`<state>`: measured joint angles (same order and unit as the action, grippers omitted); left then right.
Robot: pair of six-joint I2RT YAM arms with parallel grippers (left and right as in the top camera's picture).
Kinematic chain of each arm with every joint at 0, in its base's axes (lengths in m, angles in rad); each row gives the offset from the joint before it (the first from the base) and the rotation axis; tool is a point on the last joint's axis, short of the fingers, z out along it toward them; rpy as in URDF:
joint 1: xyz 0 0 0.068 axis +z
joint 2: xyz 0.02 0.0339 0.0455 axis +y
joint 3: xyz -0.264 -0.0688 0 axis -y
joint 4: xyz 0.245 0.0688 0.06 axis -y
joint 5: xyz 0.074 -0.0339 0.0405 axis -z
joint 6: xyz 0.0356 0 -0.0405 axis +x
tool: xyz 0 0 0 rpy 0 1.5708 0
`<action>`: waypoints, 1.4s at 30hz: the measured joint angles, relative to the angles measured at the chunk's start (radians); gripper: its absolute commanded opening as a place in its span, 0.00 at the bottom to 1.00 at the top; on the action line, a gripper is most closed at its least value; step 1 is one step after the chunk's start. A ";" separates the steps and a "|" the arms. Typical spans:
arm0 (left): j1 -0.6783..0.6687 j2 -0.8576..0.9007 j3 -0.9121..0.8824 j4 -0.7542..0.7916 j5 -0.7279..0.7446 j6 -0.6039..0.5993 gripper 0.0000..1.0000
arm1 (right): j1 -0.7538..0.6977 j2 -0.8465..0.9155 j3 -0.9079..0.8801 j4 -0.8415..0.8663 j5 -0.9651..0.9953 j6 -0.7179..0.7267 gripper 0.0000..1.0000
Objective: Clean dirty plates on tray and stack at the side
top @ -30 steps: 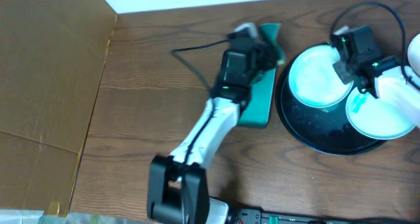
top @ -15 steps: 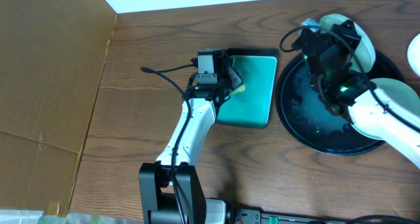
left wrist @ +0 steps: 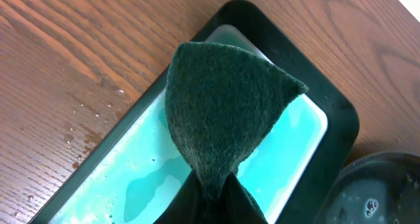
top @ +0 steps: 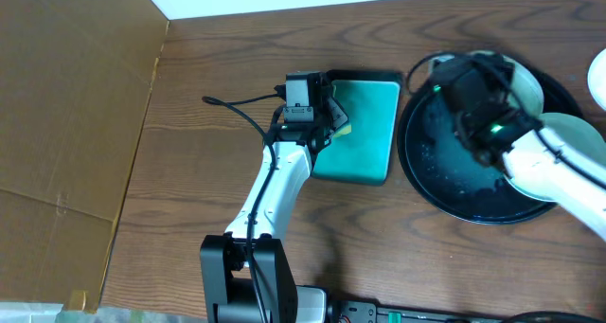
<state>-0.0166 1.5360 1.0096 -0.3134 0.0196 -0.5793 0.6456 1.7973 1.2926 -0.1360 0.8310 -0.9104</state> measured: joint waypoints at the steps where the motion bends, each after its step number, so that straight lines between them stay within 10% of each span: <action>1: 0.000 0.000 0.000 -0.001 0.000 0.000 0.07 | -0.014 0.000 -0.001 0.023 0.015 0.039 0.01; 11: 0.000 0.000 0.000 -0.005 0.000 0.000 0.07 | -0.176 -0.031 0.006 -0.071 -0.256 0.450 0.01; 20: 0.000 0.000 0.000 -0.005 0.000 0.000 0.07 | -0.827 -0.031 0.006 -0.167 -0.992 0.931 0.01; 26: 0.000 0.000 0.000 -0.005 0.000 0.000 0.07 | -1.112 -0.031 0.006 -0.177 -1.120 1.013 0.01; 40: 0.000 0.000 0.000 -0.005 0.000 0.000 0.07 | -1.085 -0.023 -0.249 0.145 -1.072 1.087 0.01; 42: 0.000 0.000 0.000 -0.005 0.000 0.000 0.07 | -1.073 -0.005 -0.249 0.166 -1.070 1.090 0.23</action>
<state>-0.0166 1.5360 1.0096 -0.3187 0.0193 -0.5793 -0.4278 1.7920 1.0439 0.0296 -0.2386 0.1795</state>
